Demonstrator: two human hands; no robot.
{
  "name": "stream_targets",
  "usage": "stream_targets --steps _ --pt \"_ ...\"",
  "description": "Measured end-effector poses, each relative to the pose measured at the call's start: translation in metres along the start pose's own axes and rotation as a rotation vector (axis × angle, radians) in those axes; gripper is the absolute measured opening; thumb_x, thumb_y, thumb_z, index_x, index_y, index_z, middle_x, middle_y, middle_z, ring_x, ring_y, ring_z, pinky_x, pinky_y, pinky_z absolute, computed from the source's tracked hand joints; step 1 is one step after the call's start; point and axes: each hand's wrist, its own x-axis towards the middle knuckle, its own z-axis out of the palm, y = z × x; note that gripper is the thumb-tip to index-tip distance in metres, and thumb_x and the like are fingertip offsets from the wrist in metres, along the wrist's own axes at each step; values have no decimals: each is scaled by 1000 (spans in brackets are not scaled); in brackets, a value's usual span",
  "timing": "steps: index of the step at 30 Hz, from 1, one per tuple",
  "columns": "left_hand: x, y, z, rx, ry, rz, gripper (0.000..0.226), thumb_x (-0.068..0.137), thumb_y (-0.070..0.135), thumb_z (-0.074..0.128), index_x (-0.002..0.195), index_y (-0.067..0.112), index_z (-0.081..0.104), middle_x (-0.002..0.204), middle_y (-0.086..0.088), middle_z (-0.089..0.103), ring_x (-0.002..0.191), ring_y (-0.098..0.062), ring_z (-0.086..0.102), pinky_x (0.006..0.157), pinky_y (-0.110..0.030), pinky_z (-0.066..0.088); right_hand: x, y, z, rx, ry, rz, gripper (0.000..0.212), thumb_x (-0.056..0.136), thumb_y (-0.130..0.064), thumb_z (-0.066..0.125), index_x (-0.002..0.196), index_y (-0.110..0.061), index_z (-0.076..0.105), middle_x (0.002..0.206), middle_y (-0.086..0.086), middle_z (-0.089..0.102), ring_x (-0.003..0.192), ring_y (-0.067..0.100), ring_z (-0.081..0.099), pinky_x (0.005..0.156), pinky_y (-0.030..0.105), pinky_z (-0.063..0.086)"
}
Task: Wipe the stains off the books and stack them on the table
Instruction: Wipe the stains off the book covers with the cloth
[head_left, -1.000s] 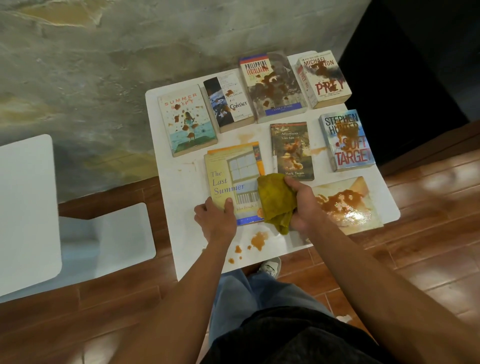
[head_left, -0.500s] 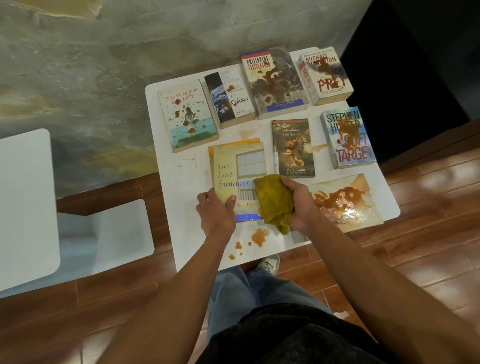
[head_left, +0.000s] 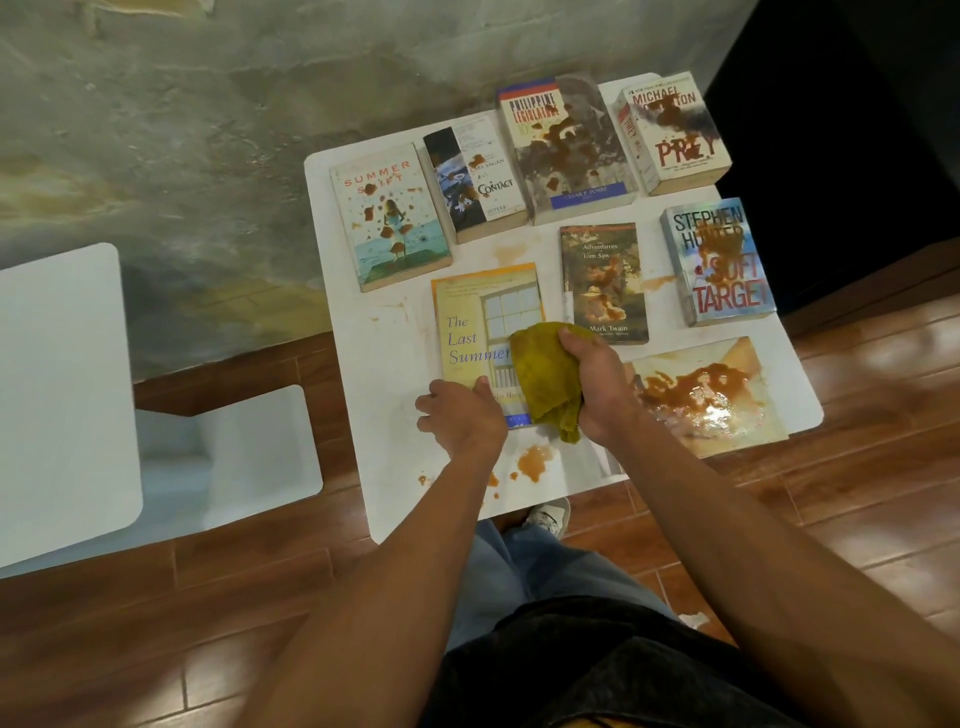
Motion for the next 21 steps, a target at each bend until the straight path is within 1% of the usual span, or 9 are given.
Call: stream_targets --steps 2,5,8,10,11,13,16,19,21 --pt "0 -2 0 -22 6 21 57 102 44 51 135 -1 40 135 -20 44 122 -34 48 98 -38 44 0 0 -1 8 -5 5 32 99 -28 59 129 -15 56 117 13 71 102 34 70 79 52 60" --pt "2 -5 1 -63 9 35 58 100 44 54 134 -1 42 134 -21 44 122 -34 48 99 -39 44 -2 0 0 3 2 19 34 100 -30 58 130 -14 56 119 14 70 103 35 70 83 57 58" --pt "6 -6 0 -73 -10 25 65 96 53 56 131 0 44 131 -21 48 118 -34 51 101 -40 45 -4 0 3 12 -14 38 43 96 -34 60 134 -13 55 122 16 69 105 38 69 85 60 57" --pt "13 -7 -2 -152 -31 -27 73 88 62 63 128 3 47 127 -18 54 115 -33 56 101 -44 49 -6 1 4 13 -12 49 49 94 -37 60 136 -12 54 123 16 69 106 38 69 86 59 56" --pt "18 -8 -5 -213 -44 -66 77 83 66 67 126 4 50 124 -15 58 112 -32 59 98 -45 52 -7 1 5 9 -13 48 47 96 -37 59 136 -12 54 121 15 70 106 36 70 86 57 57" --pt "26 -10 -11 -318 -88 -125 81 75 71 72 122 7 55 116 -10 64 104 -28 65 91 -43 57 -8 1 6 16 -28 58 42 100 -36 56 134 -13 56 119 14 71 105 35 70 86 55 57" --pt "34 -15 -18 -409 -210 -105 68 76 69 72 112 13 60 105 -4 67 96 -24 66 87 -40 58 -9 2 7 32 -63 93 38 102 -38 51 132 -16 59 119 13 71 105 36 70 81 57 58" --pt "38 -20 -21 -442 -311 -45 61 82 65 70 118 16 65 107 -3 71 97 -24 69 91 -43 58 -10 1 3 51 -81 104 39 102 -38 49 133 -16 60 119 13 71 106 36 69 75 54 59" --pt "39 -25 -22 -448 -332 -13 55 86 62 67 119 18 64 110 -3 72 97 -24 70 91 -44 59 -12 -2 2 59 -88 117 39 103 -38 47 130 -14 61 117 13 72 104 34 70 72 49 61"
